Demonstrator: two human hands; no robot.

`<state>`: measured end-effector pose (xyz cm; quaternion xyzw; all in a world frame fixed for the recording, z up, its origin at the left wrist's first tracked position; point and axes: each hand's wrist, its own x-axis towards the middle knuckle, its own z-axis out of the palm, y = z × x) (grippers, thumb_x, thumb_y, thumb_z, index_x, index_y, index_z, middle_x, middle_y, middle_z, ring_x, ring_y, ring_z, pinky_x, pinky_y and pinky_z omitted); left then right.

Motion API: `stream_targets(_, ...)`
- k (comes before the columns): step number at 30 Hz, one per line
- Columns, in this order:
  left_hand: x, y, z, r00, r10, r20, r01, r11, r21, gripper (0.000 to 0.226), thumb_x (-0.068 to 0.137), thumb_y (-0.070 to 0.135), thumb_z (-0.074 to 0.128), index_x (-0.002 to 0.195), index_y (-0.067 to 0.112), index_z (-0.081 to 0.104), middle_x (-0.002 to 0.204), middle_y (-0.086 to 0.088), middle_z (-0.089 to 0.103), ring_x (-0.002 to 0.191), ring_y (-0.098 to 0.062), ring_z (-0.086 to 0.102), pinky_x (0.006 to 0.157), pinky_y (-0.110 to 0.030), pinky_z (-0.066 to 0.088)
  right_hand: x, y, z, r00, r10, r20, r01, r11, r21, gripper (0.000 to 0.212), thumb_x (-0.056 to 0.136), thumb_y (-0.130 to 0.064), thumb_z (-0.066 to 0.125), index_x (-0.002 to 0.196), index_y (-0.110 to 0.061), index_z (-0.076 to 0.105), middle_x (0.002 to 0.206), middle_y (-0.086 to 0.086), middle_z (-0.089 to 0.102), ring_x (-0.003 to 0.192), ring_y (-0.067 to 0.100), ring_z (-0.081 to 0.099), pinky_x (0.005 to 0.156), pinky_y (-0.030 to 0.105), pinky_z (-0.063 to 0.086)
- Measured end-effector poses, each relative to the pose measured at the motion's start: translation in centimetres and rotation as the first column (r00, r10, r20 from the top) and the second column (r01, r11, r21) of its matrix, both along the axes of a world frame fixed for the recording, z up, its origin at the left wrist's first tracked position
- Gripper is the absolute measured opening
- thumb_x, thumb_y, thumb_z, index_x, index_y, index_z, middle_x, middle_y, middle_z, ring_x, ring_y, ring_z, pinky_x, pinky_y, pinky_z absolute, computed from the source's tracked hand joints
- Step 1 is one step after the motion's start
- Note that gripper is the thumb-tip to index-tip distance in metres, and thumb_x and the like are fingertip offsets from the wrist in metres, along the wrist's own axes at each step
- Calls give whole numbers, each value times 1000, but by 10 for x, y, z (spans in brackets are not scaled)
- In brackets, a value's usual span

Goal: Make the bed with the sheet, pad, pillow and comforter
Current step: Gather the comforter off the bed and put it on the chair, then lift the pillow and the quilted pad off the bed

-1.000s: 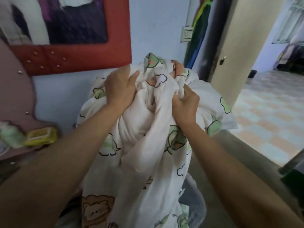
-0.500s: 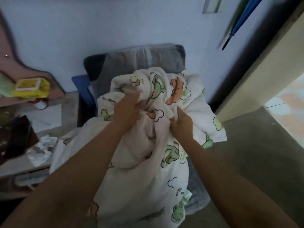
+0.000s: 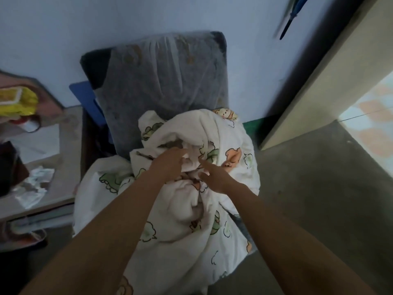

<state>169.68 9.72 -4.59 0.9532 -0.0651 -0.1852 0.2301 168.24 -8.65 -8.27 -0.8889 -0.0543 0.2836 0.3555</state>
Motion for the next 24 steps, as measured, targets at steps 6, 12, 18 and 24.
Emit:
stream_targets(6, -9, -16, 34, 981, -90, 170, 85, 996, 38, 35, 101, 18, 36, 131, 11, 53, 130, -9, 55, 121, -25, 50, 100, -33, 36, -23, -16, 44, 990, -31, 140, 33, 999, -6, 41, 98, -21, 46, 139, -16, 47, 126, 14, 59, 114, 28, 56, 91, 27, 40)
stream_targets(12, -44, -30, 71, 920, -235, 314, 200, 970, 139, 23, 94, 12, 43, 104, 11, 64, 102, -7, 65, 94, -26, 59, 77, -34, 45, -75, -34, 91, 948, -196, 250, 212, 977, -36, 27, 96, -19, 48, 120, -16, 60, 111, 8, 66, 97, 24, 59, 88, 33, 46)
stream_targets(18, -102, -36, 114, 836, -389, 388, 383, 919, 96, 22, 97, 24, 40, 87, 16, 58, 81, -2, 60, 81, -25, 55, 67, -35, 42, -165, -32, 143, 858, -352, 373, 410, 908, -86, 20, 94, -17, 48, 102, -12, 65, 95, 5, 67, 88, 22, 61, 81, 33, 50)
stream_targets(24, -197, -40, 155, 671, -616, 412, 639, 763, 101, 21, 97, 23, 40, 81, 22, 52, 77, -2, 53, 80, -26, 50, 65, -33, 38, -296, -14, 179, 738, -492, 462, 593, 800, -96, 15, 90, -11, 51, 83, -2, 62, 82, 12, 67, 79, 29, 60, 73, 38, 47)
